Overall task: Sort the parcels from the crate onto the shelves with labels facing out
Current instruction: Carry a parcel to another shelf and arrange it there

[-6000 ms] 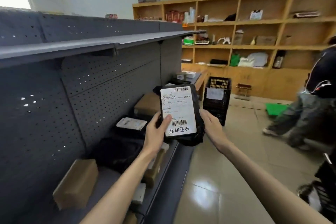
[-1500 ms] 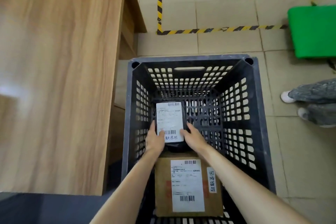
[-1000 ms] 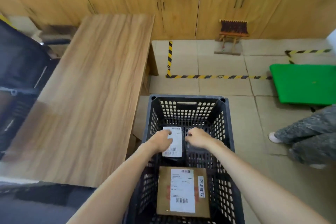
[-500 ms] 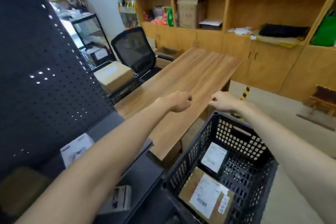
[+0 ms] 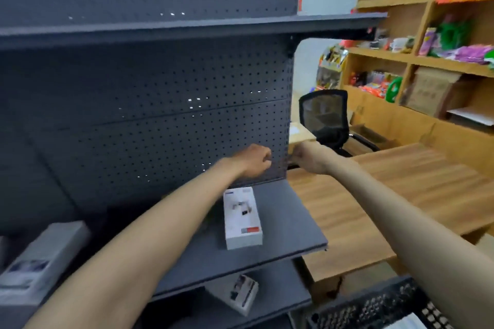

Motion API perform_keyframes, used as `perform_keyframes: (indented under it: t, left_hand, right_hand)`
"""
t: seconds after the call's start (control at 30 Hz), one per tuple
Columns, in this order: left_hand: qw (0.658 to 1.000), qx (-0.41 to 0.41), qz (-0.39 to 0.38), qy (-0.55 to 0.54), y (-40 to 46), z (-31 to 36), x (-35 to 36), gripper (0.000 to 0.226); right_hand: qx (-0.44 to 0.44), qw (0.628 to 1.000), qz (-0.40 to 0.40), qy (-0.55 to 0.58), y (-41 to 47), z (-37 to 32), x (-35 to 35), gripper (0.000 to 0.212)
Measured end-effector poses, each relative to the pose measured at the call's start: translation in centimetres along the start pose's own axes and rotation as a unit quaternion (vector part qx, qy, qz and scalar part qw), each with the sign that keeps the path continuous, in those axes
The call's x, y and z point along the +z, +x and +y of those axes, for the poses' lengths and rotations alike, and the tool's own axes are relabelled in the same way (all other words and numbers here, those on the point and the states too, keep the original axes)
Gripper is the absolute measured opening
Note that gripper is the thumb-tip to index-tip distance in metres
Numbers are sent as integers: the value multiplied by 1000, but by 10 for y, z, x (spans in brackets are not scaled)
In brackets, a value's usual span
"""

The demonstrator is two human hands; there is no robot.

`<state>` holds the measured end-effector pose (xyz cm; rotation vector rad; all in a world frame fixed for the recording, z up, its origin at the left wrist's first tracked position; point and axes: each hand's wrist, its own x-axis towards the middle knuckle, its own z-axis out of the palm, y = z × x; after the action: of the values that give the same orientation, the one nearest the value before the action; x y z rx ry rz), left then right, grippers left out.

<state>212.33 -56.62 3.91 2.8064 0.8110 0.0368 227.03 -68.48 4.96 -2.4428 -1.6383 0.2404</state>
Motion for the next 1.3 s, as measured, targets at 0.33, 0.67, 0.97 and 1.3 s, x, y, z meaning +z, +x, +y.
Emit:
perform_keyframes:
  t: [0.33, 0.67, 0.97, 1.3]
  left_hand:
    - [959, -269, 63, 62, -215, -216, -70, 47]
    - [851, -487, 152, 125, -520, -361, -101, 45]
    - [705, -680, 177, 94, -781, -379, -105, 45]
    - [574, -793, 189, 83, -936, -391, -102, 48]
  right_hand:
    - [-230, 972, -56, 3, 49, -314, 48, 26]
    - [-456, 887, -76, 29, -17, -637, 130, 25]
    - [-640, 763, -89, 7, -154, -861, 187, 28]
    - [-747, 656, -107, 0, -268, -1013, 227, 33]
